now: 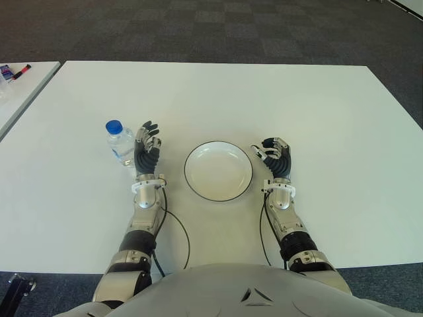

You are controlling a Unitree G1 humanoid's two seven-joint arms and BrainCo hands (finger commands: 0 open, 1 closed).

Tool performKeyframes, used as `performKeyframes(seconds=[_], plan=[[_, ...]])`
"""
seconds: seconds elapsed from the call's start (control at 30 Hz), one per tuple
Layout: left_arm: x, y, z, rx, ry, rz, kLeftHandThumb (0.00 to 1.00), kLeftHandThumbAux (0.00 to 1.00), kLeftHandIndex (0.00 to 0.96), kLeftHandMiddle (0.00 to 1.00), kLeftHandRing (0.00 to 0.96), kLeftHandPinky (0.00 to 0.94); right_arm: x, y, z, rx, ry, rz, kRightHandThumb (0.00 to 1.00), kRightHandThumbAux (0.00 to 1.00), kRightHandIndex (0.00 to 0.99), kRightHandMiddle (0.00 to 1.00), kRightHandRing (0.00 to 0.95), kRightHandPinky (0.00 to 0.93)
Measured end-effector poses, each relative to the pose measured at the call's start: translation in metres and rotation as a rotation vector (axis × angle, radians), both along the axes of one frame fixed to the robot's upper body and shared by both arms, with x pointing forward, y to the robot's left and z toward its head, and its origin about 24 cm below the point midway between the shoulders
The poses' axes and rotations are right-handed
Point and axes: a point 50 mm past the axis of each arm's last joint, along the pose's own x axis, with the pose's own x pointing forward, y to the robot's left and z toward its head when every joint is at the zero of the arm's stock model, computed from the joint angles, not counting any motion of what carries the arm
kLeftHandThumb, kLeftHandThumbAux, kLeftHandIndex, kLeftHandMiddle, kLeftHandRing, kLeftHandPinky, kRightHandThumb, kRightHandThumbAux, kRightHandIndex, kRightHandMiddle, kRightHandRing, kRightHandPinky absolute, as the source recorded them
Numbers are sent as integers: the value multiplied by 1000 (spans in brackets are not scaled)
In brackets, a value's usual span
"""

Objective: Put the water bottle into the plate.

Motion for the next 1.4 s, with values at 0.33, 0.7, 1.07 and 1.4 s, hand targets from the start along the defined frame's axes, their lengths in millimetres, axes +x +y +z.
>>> performKeyframes(seconds=[0.33, 0.7, 1.07, 1.4], plan=[[0, 0, 0, 0, 0, 0, 730, 642, 183, 247, 270, 328, 0, 0, 0, -2, -1, 1, 654, 706, 179, 335, 378, 432], [0, 0, 0, 0, 0, 0, 728, 637, 180, 240, 268, 325, 0, 0, 0, -7, 3, -7, 589, 695, 125, 278, 354, 416], [0, 0, 0, 1, -1, -1, 722, 612, 164, 224, 252, 314, 0, 0, 0, 1, 4, -11, 588, 668, 124, 275, 354, 421], [-4, -7, 21, 20, -99, -29, 714, 596, 152, 228, 244, 305, 1, 0, -1, 7, 7, -18, 607, 662, 134, 281, 357, 424]])
